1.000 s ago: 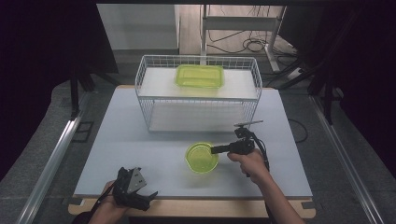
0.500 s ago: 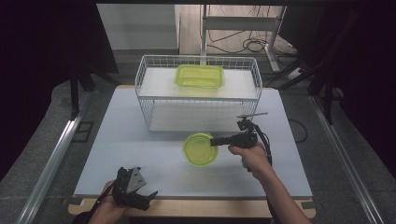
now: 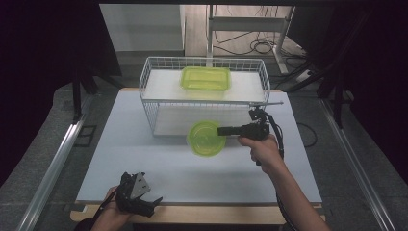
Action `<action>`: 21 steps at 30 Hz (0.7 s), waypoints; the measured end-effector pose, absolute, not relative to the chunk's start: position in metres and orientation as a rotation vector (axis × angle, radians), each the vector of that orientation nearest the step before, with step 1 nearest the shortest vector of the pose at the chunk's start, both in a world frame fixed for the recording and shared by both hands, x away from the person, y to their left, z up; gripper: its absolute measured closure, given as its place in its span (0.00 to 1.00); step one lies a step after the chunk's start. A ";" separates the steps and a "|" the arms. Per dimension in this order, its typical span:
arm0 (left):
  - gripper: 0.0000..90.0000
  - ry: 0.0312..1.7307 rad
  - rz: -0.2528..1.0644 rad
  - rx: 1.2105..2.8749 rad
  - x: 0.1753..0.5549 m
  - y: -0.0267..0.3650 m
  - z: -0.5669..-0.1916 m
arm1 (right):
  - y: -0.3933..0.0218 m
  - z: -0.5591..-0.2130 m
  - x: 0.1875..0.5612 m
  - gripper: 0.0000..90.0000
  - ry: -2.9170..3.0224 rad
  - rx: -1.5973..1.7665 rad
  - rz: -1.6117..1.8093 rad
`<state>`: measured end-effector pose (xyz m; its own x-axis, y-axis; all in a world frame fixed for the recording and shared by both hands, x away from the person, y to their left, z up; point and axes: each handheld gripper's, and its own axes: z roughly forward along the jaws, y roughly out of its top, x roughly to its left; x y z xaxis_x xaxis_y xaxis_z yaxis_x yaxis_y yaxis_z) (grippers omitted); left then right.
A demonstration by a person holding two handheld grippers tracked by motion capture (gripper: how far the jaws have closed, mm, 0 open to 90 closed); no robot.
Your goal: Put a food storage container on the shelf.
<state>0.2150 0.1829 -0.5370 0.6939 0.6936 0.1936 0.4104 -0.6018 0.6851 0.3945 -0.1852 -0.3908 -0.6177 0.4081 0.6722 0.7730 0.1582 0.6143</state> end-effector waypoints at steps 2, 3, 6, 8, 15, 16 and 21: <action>0.01 0.840 0.599 2.285 0.215 0.183 -0.537 | -0.185 -0.384 0.396 0.90 -2.094 -1.133 -1.463; 0.01 0.840 0.599 2.286 0.215 0.183 -0.537 | -0.185 -0.381 0.397 0.90 -2.093 -1.132 -1.474; 0.01 0.840 0.599 2.285 0.215 0.183 -0.537 | -0.186 -0.369 0.400 0.90 -2.087 -1.135 -1.500; 0.01 0.839 0.600 2.284 0.215 0.183 -0.537 | -0.186 -0.361 0.402 0.90 -2.080 -1.133 -1.522; 0.01 0.835 0.602 2.286 0.215 0.183 -0.537 | -0.188 -0.334 0.410 0.90 -2.065 -1.137 -1.592; 0.01 0.835 0.602 2.286 0.215 0.183 -0.537 | -0.188 -0.331 0.411 0.90 -2.068 -1.139 -1.599; 0.01 0.835 0.602 2.289 0.215 0.183 -0.537 | -0.187 -0.315 0.418 0.90 -2.077 -1.160 -1.639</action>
